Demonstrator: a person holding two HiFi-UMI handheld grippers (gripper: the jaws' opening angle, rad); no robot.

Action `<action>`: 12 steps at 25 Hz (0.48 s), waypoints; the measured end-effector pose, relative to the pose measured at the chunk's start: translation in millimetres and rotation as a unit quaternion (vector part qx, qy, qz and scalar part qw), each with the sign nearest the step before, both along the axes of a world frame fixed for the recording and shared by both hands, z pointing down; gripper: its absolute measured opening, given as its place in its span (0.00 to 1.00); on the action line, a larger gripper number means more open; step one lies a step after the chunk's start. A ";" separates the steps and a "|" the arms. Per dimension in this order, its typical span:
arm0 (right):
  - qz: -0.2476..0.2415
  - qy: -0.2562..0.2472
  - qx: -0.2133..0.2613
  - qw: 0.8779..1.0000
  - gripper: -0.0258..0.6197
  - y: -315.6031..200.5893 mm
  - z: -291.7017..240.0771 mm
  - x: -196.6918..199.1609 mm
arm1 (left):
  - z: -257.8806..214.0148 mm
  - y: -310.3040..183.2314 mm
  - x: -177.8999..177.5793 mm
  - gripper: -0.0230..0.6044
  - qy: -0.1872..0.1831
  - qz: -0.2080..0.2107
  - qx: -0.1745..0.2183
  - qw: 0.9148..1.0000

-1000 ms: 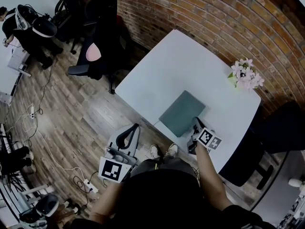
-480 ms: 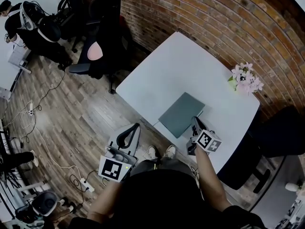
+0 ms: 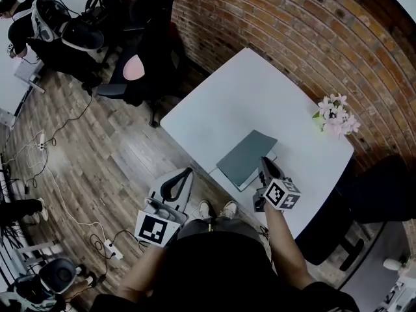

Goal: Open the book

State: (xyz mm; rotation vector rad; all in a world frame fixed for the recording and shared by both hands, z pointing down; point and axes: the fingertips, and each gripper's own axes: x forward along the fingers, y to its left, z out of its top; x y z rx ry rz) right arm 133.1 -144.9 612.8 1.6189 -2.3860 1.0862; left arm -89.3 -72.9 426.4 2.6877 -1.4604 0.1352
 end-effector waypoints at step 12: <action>-0.057 0.053 0.044 0.996 0.14 -19.8 -22.0 -25.6 | -2.1 -6.9 -6.6 0.08 0.005 -0.017 0.004 1.000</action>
